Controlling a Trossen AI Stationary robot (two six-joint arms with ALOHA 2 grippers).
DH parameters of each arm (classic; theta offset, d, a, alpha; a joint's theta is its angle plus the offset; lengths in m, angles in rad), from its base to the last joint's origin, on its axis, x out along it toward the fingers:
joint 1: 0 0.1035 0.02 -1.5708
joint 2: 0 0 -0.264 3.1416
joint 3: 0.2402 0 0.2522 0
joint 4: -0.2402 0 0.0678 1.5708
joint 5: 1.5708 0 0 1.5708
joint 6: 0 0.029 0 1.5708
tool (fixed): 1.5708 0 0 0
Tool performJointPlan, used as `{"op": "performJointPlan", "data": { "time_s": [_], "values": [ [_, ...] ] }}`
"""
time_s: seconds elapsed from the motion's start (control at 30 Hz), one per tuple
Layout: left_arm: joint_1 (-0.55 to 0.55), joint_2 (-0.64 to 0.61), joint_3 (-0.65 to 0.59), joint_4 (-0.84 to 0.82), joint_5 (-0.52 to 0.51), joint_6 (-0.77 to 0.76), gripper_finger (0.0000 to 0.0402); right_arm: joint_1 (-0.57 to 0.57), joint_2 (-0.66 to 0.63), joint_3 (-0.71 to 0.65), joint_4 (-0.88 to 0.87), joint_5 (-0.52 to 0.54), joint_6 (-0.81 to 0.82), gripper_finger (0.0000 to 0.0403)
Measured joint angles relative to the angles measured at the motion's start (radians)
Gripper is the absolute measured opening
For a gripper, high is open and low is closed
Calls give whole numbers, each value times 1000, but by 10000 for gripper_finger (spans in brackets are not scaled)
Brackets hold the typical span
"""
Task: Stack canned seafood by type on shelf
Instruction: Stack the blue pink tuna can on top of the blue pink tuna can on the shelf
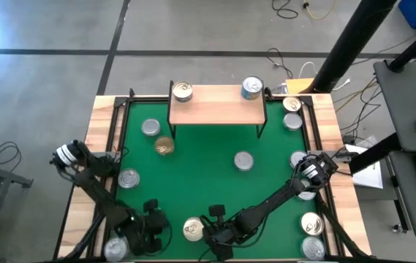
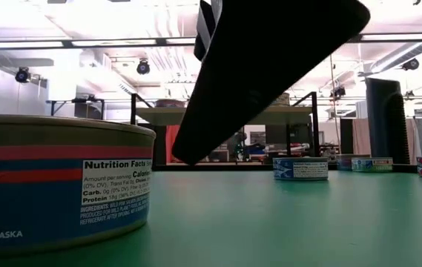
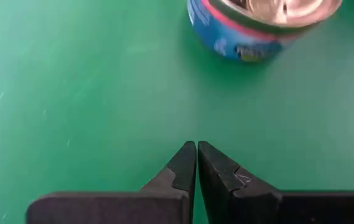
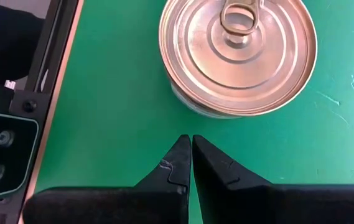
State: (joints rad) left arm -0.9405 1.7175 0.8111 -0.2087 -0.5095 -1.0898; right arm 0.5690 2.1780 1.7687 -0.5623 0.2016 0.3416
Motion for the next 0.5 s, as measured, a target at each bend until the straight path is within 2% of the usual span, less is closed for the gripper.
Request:
{"op": "performJointPlan", "data": {
  "time_s": [0.1, 0.2, 0.5],
  "values": [
    [26, -22, -68, 152, 1, 23, 21, -2, 0, 0, 3, 3, 1, 9],
    [43, -21, -99, 255, 15, 54, 56, -5, 0, 0, 6, 8, 42, 11],
    [38, 62, -73, 277, -9, 143, 236, -7, 0, -4, 24, 10, 66, 49]
  ]
}}
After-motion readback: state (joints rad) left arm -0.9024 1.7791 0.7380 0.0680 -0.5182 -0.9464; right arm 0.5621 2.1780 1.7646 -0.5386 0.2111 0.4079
